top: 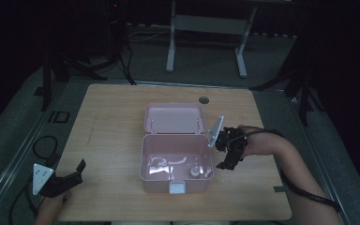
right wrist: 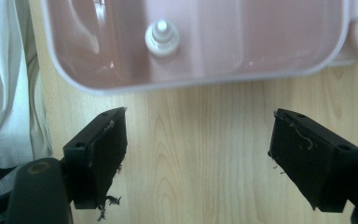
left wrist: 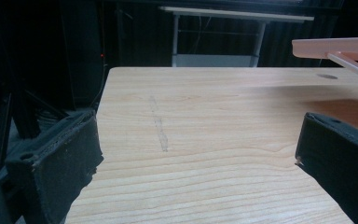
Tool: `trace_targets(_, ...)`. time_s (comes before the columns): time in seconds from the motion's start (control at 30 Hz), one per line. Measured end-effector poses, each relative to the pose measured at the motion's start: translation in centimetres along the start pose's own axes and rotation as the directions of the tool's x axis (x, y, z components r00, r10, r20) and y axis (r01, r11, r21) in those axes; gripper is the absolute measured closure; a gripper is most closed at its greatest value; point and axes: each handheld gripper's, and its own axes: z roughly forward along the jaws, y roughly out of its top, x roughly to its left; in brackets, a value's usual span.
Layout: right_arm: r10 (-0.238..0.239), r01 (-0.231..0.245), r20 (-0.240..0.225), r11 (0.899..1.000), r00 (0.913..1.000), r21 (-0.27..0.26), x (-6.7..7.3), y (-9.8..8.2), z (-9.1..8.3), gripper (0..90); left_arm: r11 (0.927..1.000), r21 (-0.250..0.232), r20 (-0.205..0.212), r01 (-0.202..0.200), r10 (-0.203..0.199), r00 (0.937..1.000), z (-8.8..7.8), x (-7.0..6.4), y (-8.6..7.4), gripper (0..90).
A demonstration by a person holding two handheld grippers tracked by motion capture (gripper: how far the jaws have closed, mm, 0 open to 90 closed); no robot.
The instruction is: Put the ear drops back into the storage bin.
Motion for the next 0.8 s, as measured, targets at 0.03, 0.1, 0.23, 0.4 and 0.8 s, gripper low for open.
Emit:
trace_targets(0.03, 0.012, -0.012, -0.003, 1.000, 0.9999, 0.001, 0.0, -0.3, 0.2, 18.7, 1.0000, 0.000, 0.000, 0.000, 0.000, 1.0000, 0.0, 0.0, 0.0, 0.4)
trace_targets(0.1, 0.029, -0.029, -0.021, 1.000, 0.9993, 0.004, -0.1, -1.0, 0.7, 18.5, 1.0000, 0.000, -0.001, 0.000, 0.000, 1.0000, 0.0, 0.0, 0.0, 0.4)
trace_targets(0.23, 0.057, -0.057, -0.035, 0.998, 0.9978, -0.001, -0.2, -2.2, 2.1, 17.3, 1.0000, 0.000, -0.001, 0.000, 0.000, 1.0000, 0.0, 0.0, 0.0, 0.4)
trace_targets(0.4, 0.088, -0.089, -0.021, 0.996, 0.9959, -0.021, -0.2, -3.5, 3.4, 17.5, 1.0000, -0.001, -0.002, 0.000, 0.000, 1.0000, 0.0, 0.0, 0.0, 0.4)
trace_targets(0.8, 0.199, -0.201, -0.026, 0.968, 0.9796, -0.148, 0.2, -7.2, 7.3, 16.7, 1.0000, -0.001, -0.001, 0.000, 0.000, 1.0000, 0.0, 0.0, 0.0, 0.4)
